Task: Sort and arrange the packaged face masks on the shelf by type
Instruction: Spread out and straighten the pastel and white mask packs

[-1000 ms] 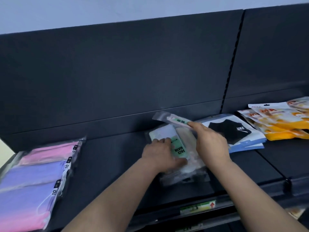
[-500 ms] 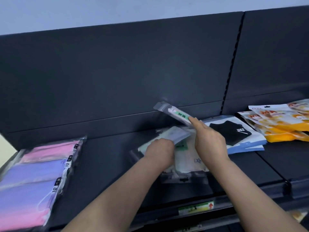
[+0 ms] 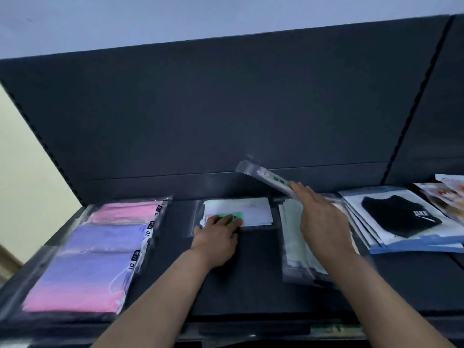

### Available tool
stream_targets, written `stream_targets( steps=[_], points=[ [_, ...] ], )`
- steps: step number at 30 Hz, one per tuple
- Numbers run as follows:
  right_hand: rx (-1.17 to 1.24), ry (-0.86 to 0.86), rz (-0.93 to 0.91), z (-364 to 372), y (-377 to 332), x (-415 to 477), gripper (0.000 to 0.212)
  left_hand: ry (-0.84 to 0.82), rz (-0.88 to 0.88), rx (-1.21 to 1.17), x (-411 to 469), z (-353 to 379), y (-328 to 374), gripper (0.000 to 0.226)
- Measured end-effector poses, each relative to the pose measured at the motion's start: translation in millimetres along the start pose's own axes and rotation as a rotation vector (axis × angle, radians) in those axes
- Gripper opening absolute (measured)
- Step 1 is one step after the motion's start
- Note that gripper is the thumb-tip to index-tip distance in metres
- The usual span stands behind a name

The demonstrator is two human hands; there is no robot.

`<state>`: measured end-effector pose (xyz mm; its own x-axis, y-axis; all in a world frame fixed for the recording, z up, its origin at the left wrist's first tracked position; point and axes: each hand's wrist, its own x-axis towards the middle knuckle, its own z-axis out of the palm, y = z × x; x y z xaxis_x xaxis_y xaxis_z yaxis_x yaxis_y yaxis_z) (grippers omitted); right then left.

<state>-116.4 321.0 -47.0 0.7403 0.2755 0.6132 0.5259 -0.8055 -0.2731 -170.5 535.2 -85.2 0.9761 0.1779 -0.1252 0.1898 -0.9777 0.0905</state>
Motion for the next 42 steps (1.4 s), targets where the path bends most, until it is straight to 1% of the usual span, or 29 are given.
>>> stream_targets(
  steps=[2,3,4,5,7,8,9,11,12,13,15,17,19,20,21,22,23,24,25,26,28,29,32,34,37,39,41,42],
  points=[
    [-0.007,0.015,-0.022,-1,-1,1,0.071,0.009,0.011,-0.002,3,-1,4,0.048],
    [-0.018,0.019,-0.038,-1,-3,3,0.072,0.031,0.005,-0.033,4,-3,3,0.049],
    [-0.025,0.026,-0.065,-1,-4,4,0.072,0.088,-0.021,-0.12,6,-6,2,0.051],
    [-0.027,0.02,-0.093,-1,-5,4,0.071,0.194,-0.085,-0.28,5,-10,-1,0.054],
    [-0.013,0.016,-0.164,2,-10,5,0.06,0.479,-0.284,-0.619,-3,-23,-12,0.055],
    [-0.005,0.011,-0.205,5,-18,4,0.059,0.602,-0.359,-0.723,-9,-30,-20,0.055],
    [-0.002,-0.028,-0.247,10,-27,1,0.063,0.694,-0.389,-0.782,-14,-36,-28,0.055],
    [-0.004,-0.126,-0.303,29,-42,-6,0.065,0.796,-0.359,-0.817,-20,-45,-39,0.054],
    [0.018,-0.173,-0.312,38,-49,-9,0.066,0.811,-0.328,-0.825,-23,-48,-42,0.052],
    [0.054,-0.256,-0.321,45,-55,-12,0.07,0.81,-0.297,-0.828,-25,-49,-45,0.051],
    [0.055,-0.42,-0.373,54,-58,-17,0.066,0.801,-0.252,-0.799,-30,-46,-49,0.053],
    [0.032,-0.641,-0.383,55,-57,-21,0.061,0.776,-0.243,-0.707,-34,-40,-53,0.052],
    [0.019,-0.733,-0.377,51,-58,-24,0.062,0.683,-0.177,-0.577,-36,-37,-52,0.046],
    [0.036,-0.746,-0.36,49,-59,-25,0.062,0.591,-0.095,-0.508,-36,-35,-50,0.042],
    [0.049,-0.75,-0.345,49,-58,-25,0.061,0.458,0.014,-0.441,-36,-33,-46,0.04],
    [0.064,-0.731,-0.332,48,-59,-26,0.061,0.299,0.124,-0.367,-36,-29,-41,0.042],
    [0.066,-0.691,-0.313,49,-58,-27,0.061,0.148,0.21,-0.273,-34,-24,-36,0.05],
    [0.027,-0.621,-0.292,49,-57,-29,0.061,0.035,0.252,-0.168,-31,-19,-32,0.059],
    [-0.06,-0.545,-0.257,49,-55,-30,0.062,-0.019,0.249,-0.068,-28,-15,-30,0.065],
    [-0.156,-0.518,-0.189,49,-51,-32,0.064,-0.026,0.222,-0.003,-24,-12,-30,0.064],
    [-0.309,-0.508,-0.023,47,-42,-35,0.073,-0.003,0.174,-0.001,-18,-13,-31,0.055],
    [-0.353,-0.554,0.066,45,-37,-37,0.076,-0.011,0.164,-0.013,-16,-16,-31,0.052],
    [-0.381,-0.648,0.231,44,-23,-35,0.065,-0.079,0.155,0.019,-12,-25,-28,0.051],
    [-0.397,-0.686,0.267,39,-15,-33,0.062,-0.097,0.15,0.053,-10,-27,-25,0.052],
    [-0.351,-0.696,0.318,30,-3,-30,0.062,-0.142,0.165,0.101,-8,-28,-22,0.061],
    [-0.304,-0.696,0.328,24,4,-28,0.061,-0.181,0.161,0.145,-6,-31,-21,0.063],
    [-0.233,-0.662,0.301,18,6,-26,0.054,-0.155,0.15,0.193,-5,-35,-14,0.059],
    [-0.195,-0.602,0.302,15,7,-27,0.052,-0.094,0.163,0.192,-5,-38,-8,0.056]
  ],
)
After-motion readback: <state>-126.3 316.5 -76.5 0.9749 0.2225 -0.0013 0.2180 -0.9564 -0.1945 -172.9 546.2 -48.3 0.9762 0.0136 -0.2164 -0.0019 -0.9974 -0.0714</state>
